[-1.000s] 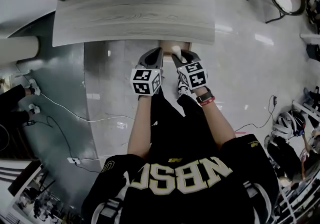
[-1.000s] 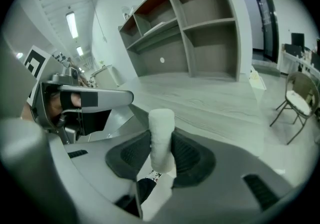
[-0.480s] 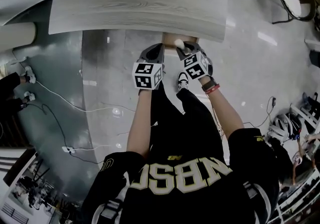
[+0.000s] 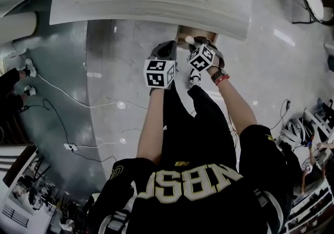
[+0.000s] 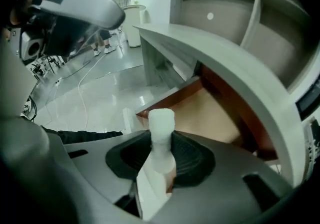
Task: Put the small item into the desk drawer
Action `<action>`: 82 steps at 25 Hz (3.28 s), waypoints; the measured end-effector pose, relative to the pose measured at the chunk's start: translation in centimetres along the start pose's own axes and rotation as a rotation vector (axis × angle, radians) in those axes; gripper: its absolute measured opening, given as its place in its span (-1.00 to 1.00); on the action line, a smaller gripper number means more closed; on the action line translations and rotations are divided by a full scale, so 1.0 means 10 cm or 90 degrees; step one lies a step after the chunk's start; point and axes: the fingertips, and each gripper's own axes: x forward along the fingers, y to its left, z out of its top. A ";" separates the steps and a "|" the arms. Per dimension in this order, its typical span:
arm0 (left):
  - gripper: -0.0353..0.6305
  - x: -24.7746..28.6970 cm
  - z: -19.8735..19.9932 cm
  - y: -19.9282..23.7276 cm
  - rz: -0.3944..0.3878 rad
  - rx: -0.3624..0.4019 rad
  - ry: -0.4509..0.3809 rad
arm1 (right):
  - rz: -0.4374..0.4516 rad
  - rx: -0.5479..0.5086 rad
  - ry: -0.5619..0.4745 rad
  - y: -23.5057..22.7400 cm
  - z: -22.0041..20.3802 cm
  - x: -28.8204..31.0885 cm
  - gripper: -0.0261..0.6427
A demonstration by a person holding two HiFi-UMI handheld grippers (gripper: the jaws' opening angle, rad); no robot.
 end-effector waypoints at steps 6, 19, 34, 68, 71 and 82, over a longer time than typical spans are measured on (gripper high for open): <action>-0.85 0.02 -0.14 0.11 0.000 -0.013 0.013 | 0.039 0.077 0.042 -0.01 -0.16 0.38 -0.52; -0.85 -0.02 -0.29 0.26 0.001 -0.036 0.021 | 0.028 0.200 0.065 -0.15 -0.24 0.67 -0.53; -0.85 -0.17 -0.06 0.12 0.005 -0.023 -0.003 | 0.013 0.242 -0.003 -0.16 -0.13 -0.08 -0.49; -0.85 -0.54 2.49 -1.31 -0.119 0.167 -0.219 | -0.252 0.373 -0.431 -1.77 0.85 -3.55 -0.77; -0.85 -0.63 2.71 -1.40 -0.121 0.184 -0.246 | -0.270 0.384 -0.458 -1.86 0.89 -3.77 -0.80; -0.85 -1.02 3.25 -1.57 -0.120 0.233 -0.342 | -0.359 0.371 -0.574 -1.95 1.13 -4.58 -0.90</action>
